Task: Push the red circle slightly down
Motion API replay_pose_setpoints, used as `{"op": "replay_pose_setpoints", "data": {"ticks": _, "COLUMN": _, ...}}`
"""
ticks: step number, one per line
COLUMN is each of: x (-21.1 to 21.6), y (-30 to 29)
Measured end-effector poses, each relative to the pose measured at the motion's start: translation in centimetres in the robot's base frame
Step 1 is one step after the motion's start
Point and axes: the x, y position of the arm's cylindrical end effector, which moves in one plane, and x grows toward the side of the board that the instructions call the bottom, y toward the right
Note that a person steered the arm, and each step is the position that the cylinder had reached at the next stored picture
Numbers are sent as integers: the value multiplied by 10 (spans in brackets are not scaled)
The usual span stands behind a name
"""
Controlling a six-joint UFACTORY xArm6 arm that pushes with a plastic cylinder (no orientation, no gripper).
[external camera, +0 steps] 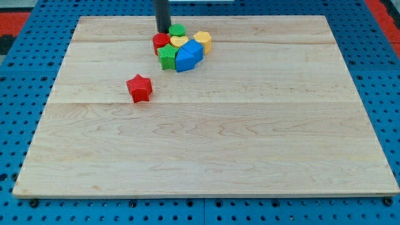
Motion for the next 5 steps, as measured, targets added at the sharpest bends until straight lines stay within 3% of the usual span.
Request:
{"op": "replay_pose_setpoints", "data": {"ticks": 2, "x": 0, "y": 14}}
{"op": "replay_pose_setpoints", "data": {"ticks": 3, "x": 0, "y": 5}}
{"op": "replay_pose_setpoints", "data": {"ticks": 4, "x": 2, "y": -47}}
{"op": "replay_pose_setpoints", "data": {"ticks": 5, "x": 5, "y": -34}}
